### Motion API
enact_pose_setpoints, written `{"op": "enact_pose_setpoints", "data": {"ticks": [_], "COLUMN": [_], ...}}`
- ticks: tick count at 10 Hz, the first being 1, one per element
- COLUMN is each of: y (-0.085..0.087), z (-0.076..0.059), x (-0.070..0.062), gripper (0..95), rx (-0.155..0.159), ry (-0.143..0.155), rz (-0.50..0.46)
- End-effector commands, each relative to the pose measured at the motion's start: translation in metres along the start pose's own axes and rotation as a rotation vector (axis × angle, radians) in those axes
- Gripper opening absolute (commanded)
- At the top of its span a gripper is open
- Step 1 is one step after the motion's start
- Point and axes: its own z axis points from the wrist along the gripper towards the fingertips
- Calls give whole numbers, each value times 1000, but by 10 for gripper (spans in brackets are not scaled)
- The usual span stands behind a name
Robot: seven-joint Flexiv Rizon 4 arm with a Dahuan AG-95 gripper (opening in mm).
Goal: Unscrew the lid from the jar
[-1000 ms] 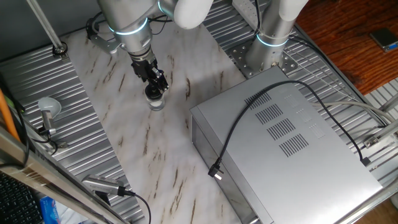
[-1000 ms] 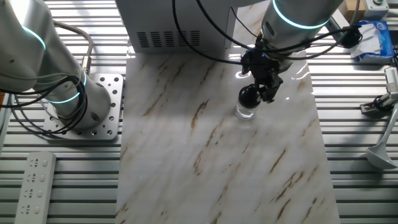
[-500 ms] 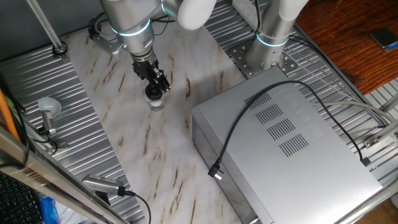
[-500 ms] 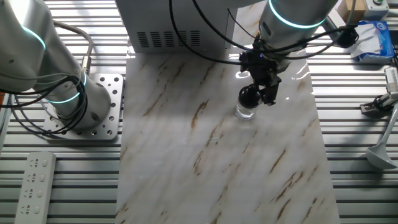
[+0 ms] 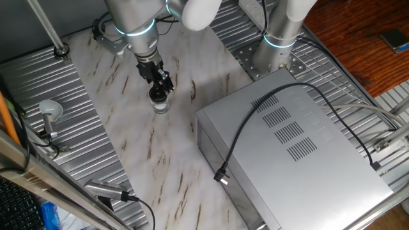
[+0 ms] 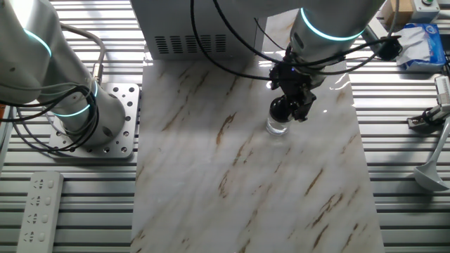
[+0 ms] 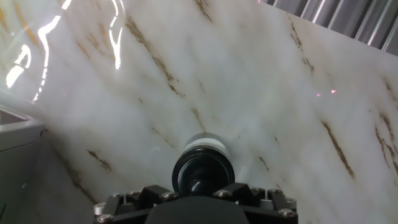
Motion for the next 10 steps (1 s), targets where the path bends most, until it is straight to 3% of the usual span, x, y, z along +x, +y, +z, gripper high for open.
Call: {"op": "enact_pose_setpoints", "data": {"ticks": [1,10], "y": [-1,-3], "z": [6,22], "x": [0,2], "gripper": [760,760], "rx": [-2,0], "ry": [-3,-13], "rz": [-4,-30]}}
